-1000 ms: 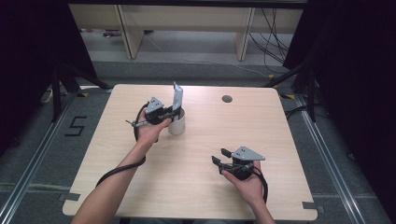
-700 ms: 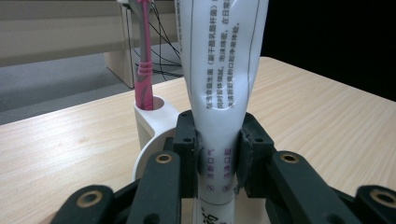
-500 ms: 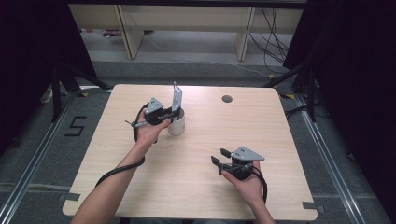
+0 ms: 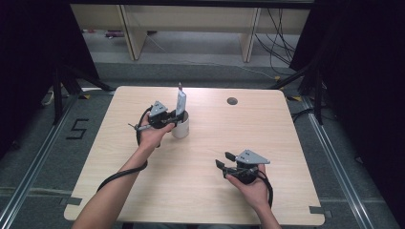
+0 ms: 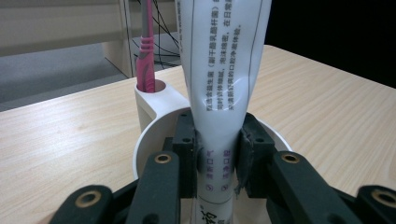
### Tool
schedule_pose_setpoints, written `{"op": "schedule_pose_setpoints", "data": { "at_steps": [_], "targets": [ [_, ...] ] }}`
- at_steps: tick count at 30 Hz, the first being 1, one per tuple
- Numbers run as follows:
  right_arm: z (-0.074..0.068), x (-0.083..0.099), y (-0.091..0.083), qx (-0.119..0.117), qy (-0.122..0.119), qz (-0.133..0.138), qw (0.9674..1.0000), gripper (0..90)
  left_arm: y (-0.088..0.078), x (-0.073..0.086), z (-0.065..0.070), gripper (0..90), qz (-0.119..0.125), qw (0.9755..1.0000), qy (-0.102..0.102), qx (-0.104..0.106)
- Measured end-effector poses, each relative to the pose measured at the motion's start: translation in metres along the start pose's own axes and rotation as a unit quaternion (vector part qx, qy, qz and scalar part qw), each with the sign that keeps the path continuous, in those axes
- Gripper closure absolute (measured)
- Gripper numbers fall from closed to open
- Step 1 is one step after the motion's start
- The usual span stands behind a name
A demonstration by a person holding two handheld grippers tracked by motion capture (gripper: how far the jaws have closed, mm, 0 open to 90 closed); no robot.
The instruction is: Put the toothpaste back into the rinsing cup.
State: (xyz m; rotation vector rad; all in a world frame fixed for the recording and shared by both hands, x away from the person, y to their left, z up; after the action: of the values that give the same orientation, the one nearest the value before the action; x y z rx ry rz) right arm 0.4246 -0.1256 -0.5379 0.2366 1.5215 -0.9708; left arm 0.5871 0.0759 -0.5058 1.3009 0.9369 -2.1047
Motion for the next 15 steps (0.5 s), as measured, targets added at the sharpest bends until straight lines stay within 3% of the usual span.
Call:
{"op": "schedule_pose_setpoints", "data": {
  "at_steps": [10,11,15],
  "targets": [
    [-0.0008,-0.0013,0.0012,-0.002,0.002,0.009,1.0000,48.5,-0.0012,-0.0001,-0.0010,71.4,-0.003,1.0000,-0.003,0.001],
    [0.0012,-0.0016,0.0015,-0.001,-0.012,0.012,0.9999,48.5,-0.0016,-0.0001,-0.0011,71.4,-0.003,1.0000,-0.003,0.001],
    [0.0017,-0.0012,0.0010,0.003,-0.010,0.011,0.9999,48.5,-0.0031,0.0001,-0.0005,71.3,-0.005,1.0000,-0.004,0.002]
  ]
}}
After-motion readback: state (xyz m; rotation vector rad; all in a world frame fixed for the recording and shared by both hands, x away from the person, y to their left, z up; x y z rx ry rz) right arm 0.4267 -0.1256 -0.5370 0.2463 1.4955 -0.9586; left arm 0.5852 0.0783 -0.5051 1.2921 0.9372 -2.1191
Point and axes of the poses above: each handheld gripper's, and its own axes: y roughly forward along the jaws, x roughly out of its underside, z roughly to its right, the point moved 9 cm from there along y, roughly forward along the jaws, and after that the axes turned 13 degrees about -y, right-handed, at the moved point
